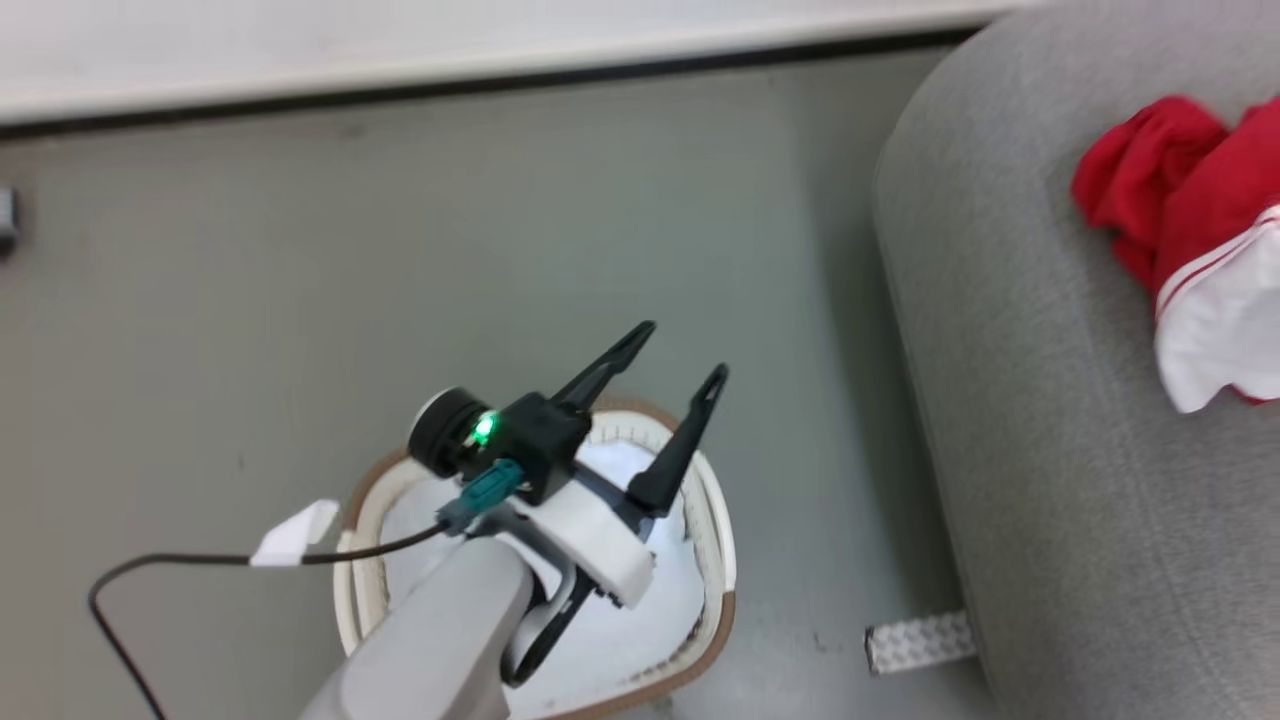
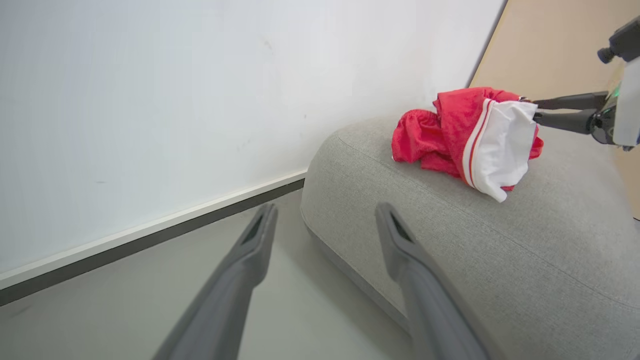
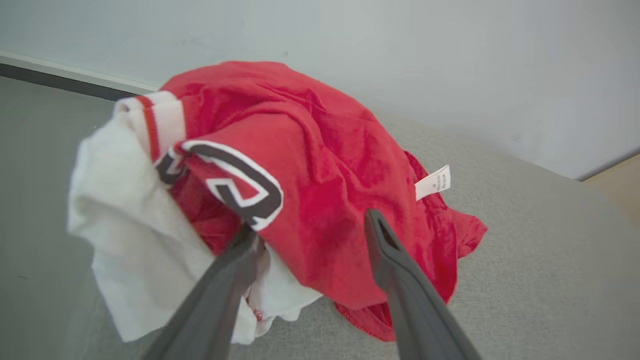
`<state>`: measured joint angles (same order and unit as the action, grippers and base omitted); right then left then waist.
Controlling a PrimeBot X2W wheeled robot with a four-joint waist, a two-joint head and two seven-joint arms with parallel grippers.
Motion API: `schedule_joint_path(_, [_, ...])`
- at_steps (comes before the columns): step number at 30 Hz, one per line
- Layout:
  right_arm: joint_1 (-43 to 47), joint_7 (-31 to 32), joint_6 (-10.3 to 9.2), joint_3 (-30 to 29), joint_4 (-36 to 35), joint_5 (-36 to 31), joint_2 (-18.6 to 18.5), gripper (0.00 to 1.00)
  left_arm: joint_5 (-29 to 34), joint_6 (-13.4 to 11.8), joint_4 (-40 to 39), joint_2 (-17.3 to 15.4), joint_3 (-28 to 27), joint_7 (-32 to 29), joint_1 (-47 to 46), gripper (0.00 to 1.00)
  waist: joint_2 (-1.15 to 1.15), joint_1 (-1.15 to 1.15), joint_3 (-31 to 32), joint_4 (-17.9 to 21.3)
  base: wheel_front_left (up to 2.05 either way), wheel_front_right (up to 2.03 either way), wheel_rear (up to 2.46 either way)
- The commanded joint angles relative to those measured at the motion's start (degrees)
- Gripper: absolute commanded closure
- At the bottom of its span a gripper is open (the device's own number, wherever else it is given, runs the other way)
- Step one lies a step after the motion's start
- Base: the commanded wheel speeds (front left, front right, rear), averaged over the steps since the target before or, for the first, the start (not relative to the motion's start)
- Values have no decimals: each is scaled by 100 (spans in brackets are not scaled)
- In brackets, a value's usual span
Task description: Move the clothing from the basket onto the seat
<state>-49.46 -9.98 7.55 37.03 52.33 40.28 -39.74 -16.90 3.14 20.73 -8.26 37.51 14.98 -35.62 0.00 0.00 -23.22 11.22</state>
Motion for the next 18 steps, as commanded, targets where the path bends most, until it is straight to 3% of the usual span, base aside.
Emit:
schedule_joint_path(1, [157, 7, -13, 162, -93, 89, -134, 0, -88, -47, -7, -64, -98, 23, 170, 0, 0, 0, 484, 51, 0, 0, 0])
schedule_joint_path(10, [529, -227, -13, 669, -952, 471, -535, 0, -267, -220, -275, -162, -726, 20, 863, 0, 0, 0, 1557, -78, 0, 0, 0])
schedule_joint_path(18, [1007, -499, -13, 143, -1890, 684, -556, 0, -393, -290, -499, -268, -1309, 16, 1349, 0, 0, 0, 2086, -418, 0, 0, 0])
